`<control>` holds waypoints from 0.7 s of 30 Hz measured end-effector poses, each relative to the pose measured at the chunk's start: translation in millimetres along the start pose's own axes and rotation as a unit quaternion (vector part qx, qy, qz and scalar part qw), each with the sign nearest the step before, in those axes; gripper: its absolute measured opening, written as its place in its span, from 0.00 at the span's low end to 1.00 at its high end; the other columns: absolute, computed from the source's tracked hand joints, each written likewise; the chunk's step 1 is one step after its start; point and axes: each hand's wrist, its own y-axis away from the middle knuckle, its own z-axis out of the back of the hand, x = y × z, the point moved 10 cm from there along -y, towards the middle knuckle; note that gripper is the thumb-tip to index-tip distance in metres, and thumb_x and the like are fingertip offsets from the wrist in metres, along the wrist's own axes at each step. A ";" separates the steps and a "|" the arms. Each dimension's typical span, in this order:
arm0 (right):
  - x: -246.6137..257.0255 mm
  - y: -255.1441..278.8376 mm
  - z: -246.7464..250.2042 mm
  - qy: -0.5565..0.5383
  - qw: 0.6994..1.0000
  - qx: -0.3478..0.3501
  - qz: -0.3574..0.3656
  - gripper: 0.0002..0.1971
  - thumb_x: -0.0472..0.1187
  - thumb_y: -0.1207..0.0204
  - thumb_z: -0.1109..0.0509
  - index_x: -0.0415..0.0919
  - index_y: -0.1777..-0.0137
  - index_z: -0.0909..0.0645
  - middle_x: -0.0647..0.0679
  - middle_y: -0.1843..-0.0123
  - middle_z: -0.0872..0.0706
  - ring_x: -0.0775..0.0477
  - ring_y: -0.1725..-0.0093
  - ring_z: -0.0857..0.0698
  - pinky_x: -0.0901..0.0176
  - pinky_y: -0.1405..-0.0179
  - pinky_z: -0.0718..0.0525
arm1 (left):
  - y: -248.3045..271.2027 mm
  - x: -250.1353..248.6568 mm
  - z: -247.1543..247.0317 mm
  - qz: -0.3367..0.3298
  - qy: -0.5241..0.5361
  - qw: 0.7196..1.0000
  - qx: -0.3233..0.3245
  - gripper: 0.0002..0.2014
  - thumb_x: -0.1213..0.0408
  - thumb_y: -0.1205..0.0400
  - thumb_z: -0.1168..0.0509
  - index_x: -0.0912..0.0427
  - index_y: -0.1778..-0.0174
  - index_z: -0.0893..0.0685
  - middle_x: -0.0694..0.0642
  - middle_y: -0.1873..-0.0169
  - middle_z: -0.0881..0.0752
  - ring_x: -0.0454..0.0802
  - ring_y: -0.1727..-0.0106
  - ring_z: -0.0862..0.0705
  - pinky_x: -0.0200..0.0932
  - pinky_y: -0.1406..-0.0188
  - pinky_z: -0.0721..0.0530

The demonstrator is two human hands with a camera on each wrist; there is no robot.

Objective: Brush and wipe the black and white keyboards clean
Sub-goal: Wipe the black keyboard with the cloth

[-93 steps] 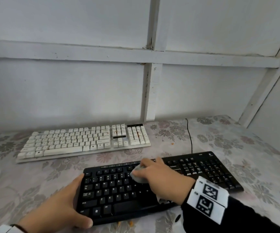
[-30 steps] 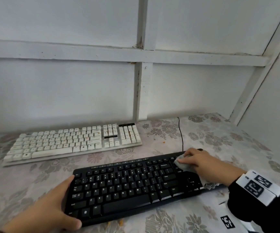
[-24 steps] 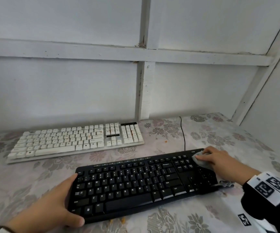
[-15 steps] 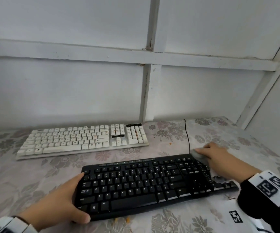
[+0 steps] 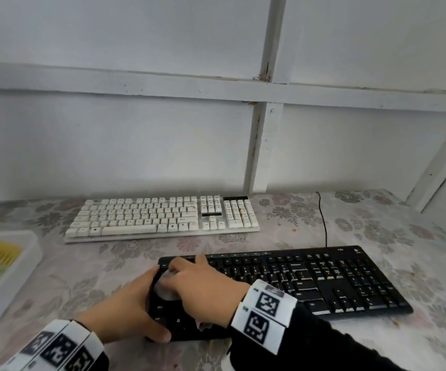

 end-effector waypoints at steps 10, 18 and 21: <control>-7.1 5.7 -2.0 0.068 0.996 -0.028 -0.059 0.15 0.31 0.18 0.42 0.35 0.34 0.24 0.39 0.37 0.30 0.31 0.37 0.33 0.47 0.56 0.29 | -0.1 1.2 -1.1 0.011 -0.025 1.000 0.000 0.42 0.70 0.45 0.20 0.30 0.46 0.33 0.37 0.50 0.15 0.34 0.41 0.20 0.33 0.45 0.21; -60.1 44.9 4.5 0.065 0.991 -0.008 -0.118 0.12 0.24 0.25 0.42 0.41 0.57 0.25 0.43 0.49 0.35 0.36 0.41 0.30 0.53 0.67 0.34 | 0.0 1.4 -1.7 0.000 0.010 1.000 0.000 0.40 0.68 0.47 0.21 0.30 0.49 0.33 0.33 0.46 0.20 0.33 0.40 0.23 0.29 0.45 0.26; -52.8 37.8 15.9 0.056 0.995 -0.019 -0.085 0.14 0.22 0.31 0.41 0.42 0.69 0.33 0.44 0.51 0.32 0.40 0.48 0.31 0.54 0.60 0.33 | 1.8 0.5 -2.6 0.005 0.020 1.000 0.004 0.41 0.67 0.48 0.20 0.30 0.48 0.32 0.36 0.44 0.19 0.35 0.39 0.22 0.40 0.36 0.24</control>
